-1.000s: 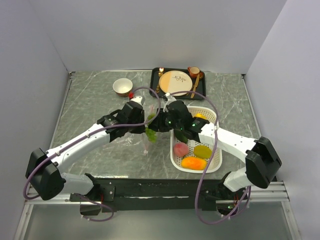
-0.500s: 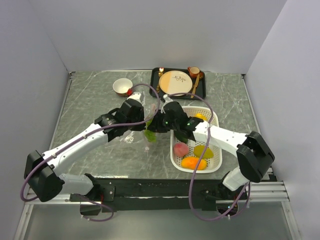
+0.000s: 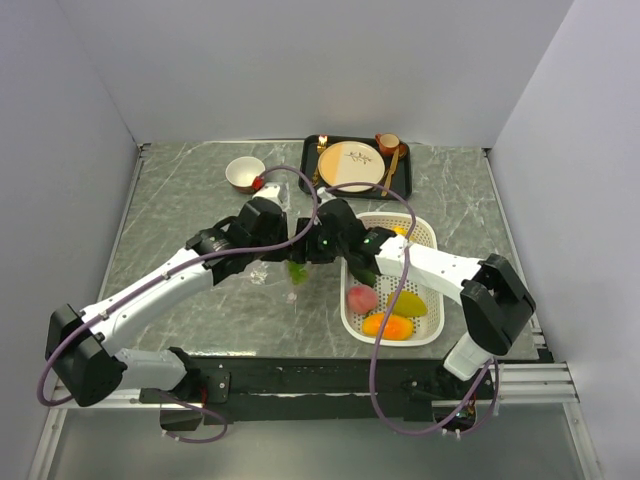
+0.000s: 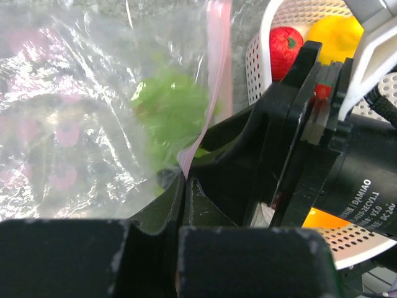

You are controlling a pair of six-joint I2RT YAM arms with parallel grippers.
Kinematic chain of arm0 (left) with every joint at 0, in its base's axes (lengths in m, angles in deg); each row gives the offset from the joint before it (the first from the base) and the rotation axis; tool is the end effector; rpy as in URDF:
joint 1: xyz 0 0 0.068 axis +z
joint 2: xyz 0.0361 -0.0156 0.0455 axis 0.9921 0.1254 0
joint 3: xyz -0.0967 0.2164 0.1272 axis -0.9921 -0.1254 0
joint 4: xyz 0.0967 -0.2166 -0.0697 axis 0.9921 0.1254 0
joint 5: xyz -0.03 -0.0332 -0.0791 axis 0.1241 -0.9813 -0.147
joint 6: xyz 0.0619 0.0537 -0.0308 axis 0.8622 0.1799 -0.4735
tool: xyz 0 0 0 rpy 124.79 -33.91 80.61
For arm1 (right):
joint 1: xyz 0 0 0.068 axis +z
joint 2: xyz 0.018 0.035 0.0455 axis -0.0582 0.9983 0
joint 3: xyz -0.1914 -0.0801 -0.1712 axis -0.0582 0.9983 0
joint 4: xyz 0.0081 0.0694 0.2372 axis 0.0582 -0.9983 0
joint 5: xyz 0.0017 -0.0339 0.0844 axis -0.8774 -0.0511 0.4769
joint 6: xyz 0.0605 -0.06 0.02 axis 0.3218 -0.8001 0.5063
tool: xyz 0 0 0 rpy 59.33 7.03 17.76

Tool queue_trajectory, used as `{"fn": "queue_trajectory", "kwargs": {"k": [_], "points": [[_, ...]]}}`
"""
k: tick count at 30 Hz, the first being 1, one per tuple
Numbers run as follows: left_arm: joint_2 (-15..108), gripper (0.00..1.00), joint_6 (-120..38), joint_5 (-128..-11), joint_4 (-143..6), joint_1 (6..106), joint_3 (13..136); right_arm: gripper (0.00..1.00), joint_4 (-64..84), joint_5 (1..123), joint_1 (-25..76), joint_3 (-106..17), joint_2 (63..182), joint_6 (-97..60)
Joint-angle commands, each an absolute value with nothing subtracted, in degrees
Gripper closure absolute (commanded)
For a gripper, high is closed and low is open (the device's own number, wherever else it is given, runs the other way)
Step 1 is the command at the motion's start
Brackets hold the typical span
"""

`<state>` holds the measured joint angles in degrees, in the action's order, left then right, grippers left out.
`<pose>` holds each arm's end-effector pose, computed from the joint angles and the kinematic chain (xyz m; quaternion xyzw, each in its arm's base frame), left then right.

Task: Place the food in the zip-top bag and seal the zipper
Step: Place the fake fruit in the zipper food storage bag, then adjust the zipper on the food storage bag.

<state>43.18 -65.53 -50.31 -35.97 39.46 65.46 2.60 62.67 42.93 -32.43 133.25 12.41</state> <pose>0.2231 -0.1902 0.2861 0.0184 0.9035 -0.1996 0.3787 0.2559 0.2827 0.2267 -0.0962 0.8870 0.3450 0.2913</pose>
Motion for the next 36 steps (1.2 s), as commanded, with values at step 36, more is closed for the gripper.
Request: {"fn": "queue_trajectory", "kwargs": {"k": [36], "points": [[37.7, 0.99, -69.2, -37.8, -33.8, 40.4, 71.3, 0.51, 4.7, 63.4, 40.7, -27.6, 130.1, 17.0]]}}
